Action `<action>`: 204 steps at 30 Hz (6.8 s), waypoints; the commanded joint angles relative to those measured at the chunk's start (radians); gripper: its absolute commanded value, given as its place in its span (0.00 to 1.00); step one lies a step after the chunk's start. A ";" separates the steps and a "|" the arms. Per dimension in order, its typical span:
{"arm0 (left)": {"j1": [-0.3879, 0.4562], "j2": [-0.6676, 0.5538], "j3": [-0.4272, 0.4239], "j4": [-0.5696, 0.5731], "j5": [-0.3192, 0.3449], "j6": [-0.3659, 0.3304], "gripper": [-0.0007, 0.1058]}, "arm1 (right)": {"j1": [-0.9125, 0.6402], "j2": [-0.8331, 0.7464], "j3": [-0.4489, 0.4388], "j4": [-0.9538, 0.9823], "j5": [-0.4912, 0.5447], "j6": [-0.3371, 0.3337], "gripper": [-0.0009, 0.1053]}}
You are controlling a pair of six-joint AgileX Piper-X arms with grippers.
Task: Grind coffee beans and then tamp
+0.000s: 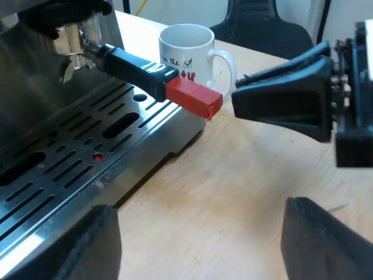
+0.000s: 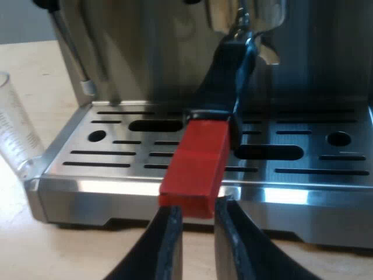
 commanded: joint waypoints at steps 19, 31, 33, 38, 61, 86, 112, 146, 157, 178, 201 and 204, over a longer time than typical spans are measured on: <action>-0.004 -0.001 -0.003 -0.013 0.008 0.001 0.57 | 0.147 -0.110 -0.053 0.106 0.053 -0.228 0.55; -0.004 -0.001 -0.003 -0.013 0.008 0.001 0.57 | 0.130 -0.117 -0.298 0.438 0.082 -0.161 0.55; -0.004 -0.001 -0.003 -0.013 0.008 0.001 0.57 | 0.112 -0.117 -0.318 0.442 0.074 -0.150 0.55; -0.004 -0.001 -0.003 -0.013 0.008 0.001 0.57 | 0.018 -0.117 -0.361 0.522 -0.029 -0.028 0.55; -0.004 -0.001 -0.003 -0.013 0.008 0.001 0.57 | -0.262 0.062 -0.504 0.784 -0.458 0.140 0.55; -0.004 -0.001 -0.003 -0.013 0.008 0.001 0.57 | -0.334 0.202 -0.503 0.791 -0.531 0.183 0.55; -0.004 -0.001 -0.003 -0.011 0.008 0.001 0.57 | -0.403 0.235 -0.503 0.747 -0.530 0.183 0.55; -0.004 -0.001 -0.003 -0.011 0.008 0.001 0.57 | -0.401 0.235 -0.503 0.774 -0.538 0.183 0.01; -0.004 -0.001 -0.003 -0.011 0.008 0.001 0.57 | -0.368 0.212 -0.503 0.822 -0.519 0.183 0.01; -0.004 -0.001 -0.003 -0.011 0.008 0.001 0.57 | -0.332 0.208 -0.503 0.876 -0.494 0.211 0.01; -0.004 -0.001 0.000 -0.011 0.008 0.001 0.57 | -0.272 0.195 -0.477 0.875 -0.462 0.262 0.01; -0.004 -0.001 0.000 -0.011 0.008 0.001 0.57 | -0.250 0.195 -0.472 0.868 -0.432 0.280 0.01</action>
